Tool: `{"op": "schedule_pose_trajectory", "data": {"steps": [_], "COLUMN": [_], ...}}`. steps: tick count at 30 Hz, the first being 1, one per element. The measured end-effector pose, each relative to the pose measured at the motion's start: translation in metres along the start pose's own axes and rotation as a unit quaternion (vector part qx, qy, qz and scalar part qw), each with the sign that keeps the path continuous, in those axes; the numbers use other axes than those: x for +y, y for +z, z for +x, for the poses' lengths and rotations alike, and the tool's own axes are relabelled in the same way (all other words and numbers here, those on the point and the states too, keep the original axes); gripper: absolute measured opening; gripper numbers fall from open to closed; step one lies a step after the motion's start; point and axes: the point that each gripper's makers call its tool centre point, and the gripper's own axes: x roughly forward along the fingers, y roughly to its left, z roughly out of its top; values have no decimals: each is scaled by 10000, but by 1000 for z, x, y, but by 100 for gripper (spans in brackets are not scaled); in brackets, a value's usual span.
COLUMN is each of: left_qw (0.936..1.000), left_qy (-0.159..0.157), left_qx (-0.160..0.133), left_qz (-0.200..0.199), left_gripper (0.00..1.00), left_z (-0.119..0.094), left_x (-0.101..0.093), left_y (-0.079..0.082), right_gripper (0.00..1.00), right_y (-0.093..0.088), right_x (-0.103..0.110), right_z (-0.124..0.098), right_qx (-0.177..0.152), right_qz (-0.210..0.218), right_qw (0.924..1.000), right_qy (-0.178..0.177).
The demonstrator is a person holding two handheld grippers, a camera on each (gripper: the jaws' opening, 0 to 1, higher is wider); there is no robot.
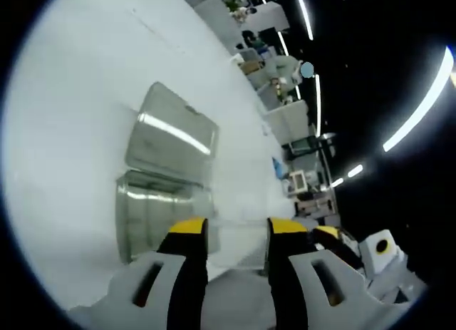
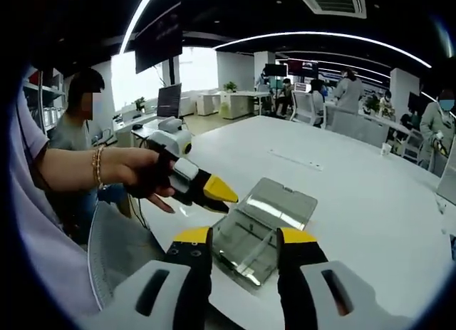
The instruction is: Insert the divider into the dual guide fixture by aligning both edges with the guide slots and pushing it downward to the bottom, including one-sided entry, uneven engagement, binding, and posture correction.
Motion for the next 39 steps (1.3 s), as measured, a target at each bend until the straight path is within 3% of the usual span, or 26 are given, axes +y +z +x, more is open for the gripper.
{"op": "schedule_pose_trajectory", "data": {"steps": [28, 39], "left_qw": [9975, 9973], "left_qy": [-650, -679], "left_qx": [60, 151], "left_qz": [-260, -223], "left_gripper": [30, 30], "left_z": [17, 18], "left_x": [-52, -54], "left_y": [-34, -41], "right_gripper": [14, 4], "right_y": [-6, -8], "right_x": [-1, -2], "right_z": [27, 30], "right_qx": [341, 398], "right_qz": [388, 558], "right_qw": [9985, 9974], "right_qy": [-194, -217]}}
